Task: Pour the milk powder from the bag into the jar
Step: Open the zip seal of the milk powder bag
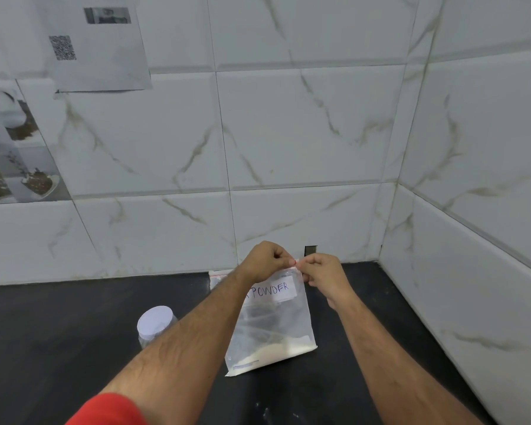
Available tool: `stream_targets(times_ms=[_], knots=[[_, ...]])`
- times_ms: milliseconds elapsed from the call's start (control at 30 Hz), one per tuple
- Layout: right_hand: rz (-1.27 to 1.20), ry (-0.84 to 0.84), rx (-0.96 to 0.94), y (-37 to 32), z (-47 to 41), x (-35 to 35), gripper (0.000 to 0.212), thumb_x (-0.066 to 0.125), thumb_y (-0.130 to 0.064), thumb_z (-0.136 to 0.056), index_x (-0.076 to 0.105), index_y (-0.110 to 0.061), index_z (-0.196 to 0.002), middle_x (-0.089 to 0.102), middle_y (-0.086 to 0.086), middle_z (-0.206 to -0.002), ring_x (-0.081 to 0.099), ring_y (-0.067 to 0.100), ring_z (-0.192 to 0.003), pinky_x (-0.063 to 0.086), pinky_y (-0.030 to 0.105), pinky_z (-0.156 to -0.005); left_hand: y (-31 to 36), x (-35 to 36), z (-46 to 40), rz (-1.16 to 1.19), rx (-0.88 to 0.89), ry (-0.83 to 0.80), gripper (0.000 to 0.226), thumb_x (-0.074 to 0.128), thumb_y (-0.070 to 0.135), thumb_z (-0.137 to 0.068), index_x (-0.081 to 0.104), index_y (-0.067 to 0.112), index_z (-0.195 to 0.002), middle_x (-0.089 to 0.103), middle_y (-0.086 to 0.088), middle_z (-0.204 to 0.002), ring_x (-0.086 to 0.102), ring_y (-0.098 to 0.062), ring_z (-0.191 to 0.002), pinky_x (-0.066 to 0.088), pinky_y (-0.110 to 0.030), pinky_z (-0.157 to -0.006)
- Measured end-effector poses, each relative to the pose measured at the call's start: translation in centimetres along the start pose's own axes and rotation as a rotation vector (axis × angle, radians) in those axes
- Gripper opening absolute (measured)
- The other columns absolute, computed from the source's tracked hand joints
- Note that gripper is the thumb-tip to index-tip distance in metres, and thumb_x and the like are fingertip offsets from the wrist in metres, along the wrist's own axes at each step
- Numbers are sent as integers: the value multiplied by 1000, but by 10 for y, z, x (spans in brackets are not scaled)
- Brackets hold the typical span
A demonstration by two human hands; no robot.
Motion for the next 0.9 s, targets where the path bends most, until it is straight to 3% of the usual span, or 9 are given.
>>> stream_targets(times_ms=[167,333,633,900], knots=[[22,-13,17,1,-2,1,15,68,-10,-91,72,4,-91,68,5,-70,60,10,-60,47,17,-53,3,5,-2,-48,30,-26,15,70,25,-92,71,19,-78,70,3,-81,61,-12,-76,51,-31,-76],[22,11,25,1,-3,1,12,66,-9,-93,68,1,-87,65,3,-67,58,8,-57,46,14,-51,8,8,-3,-140,74,-37,15,64,24,-95,65,20,-81,60,15,-74,54,-2,-69,39,-16,-63],[29,105,18,2,-1,4,18,62,-6,-91,66,-12,-74,63,1,-70,54,11,-64,44,21,-59,-5,0,-5,-236,43,-17,16,64,33,-93,64,35,-78,62,21,-78,53,-3,-76,47,-34,-86],[14,144,15,2,0,-9,17,60,-5,-92,65,-8,-76,62,1,-68,53,11,-61,42,13,-50,-23,-24,5,-323,-8,-6,12,62,37,-94,66,33,-84,63,19,-85,57,-9,-89,43,-37,-96]])
Point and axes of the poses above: each hand's wrist, its own z-axis away from the middle knuckle, its own x-axis out of the palm, y = z × x, the point moved 10 cm from there along -z, towards the middle knuckle
